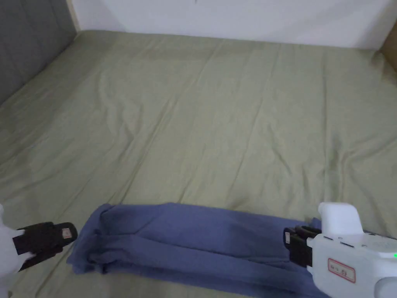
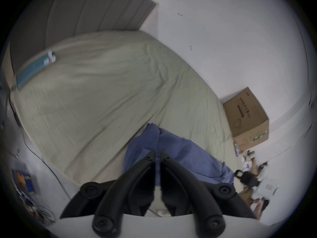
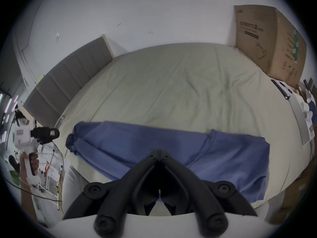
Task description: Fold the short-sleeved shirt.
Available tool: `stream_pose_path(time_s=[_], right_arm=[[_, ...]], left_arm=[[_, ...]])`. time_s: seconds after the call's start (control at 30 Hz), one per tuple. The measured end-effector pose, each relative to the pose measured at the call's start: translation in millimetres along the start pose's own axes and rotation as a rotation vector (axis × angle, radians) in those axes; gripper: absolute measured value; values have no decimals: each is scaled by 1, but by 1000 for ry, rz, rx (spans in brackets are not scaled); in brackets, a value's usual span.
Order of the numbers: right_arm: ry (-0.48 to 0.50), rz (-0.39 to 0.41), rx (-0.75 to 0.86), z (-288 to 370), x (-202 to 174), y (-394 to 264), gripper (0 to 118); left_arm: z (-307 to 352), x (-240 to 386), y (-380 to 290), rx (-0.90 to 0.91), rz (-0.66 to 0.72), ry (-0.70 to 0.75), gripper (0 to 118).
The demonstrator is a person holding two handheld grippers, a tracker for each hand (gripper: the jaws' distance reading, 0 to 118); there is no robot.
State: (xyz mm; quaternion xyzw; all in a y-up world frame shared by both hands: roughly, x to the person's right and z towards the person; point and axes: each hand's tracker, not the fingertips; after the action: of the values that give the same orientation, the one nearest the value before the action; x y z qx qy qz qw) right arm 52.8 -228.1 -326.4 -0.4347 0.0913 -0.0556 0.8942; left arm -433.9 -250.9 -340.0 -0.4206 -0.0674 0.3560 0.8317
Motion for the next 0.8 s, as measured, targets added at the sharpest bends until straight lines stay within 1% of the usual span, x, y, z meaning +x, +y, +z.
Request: stream_pose_path(time_s=[0.03, 0.07, 0.1, 0.13, 0.2, 0.3, 0.37, 0.4, 0.43, 0.53, 0.57, 0.73, 0.77, 0.8], right_arm=[[-4, 24, -25, -4, -4, -1, 0], [-1, 31, -34, -7, -8, -3, 0], [6, 26, -40, -9, -11, -5, 0], [14, 22, -56, -9, -12, -6, 0], [12, 11, -71, -11, -13, -8, 0], [-9, -9, -88, -9, -13, -8, 0], [-5, -31, -93, -10, -12, -7, 0], [1, -45, -97, -10, -12, -6, 0], [5, -58, -101, -12, -12, -5, 0], [13, -68, -113, -16, -15, -2, 0], [14, -67, -115, -18, -16, -1, 0], [37, -38, -129, -24, -25, -1, 0], [39, -40, -131, -25, -26, -2, 0], [45, -40, -137, -26, -26, -3, 0]], left_arm=[[-4, -9, 2, -12, 40, -9, 28], [-11, -19, 2, -21, 80, -20, 59], [-19, -27, 1, -35, 107, -38, 100], [-24, -33, -1, -44, 137, -49, 116], [-31, -51, 3, -27, 192, -123, 118], [-43, -65, 5, -26, 267, -113, 118], [-56, -73, 5, -71, 319, -128, 118], [-61, -75, 6, -82, 321, -154, 118], [-62, -72, 7, -74, 306, -149, 118], [-72, -66, 14, -98, 289, -197, 118], [-75, -68, 18, -104, 296, -210, 118], [-105, -63, 22, -177, 357, -372, 118], [-109, -61, 22, -184, 362, -376, 118], [-112, -59, 22, -187, 362, -377, 115]])
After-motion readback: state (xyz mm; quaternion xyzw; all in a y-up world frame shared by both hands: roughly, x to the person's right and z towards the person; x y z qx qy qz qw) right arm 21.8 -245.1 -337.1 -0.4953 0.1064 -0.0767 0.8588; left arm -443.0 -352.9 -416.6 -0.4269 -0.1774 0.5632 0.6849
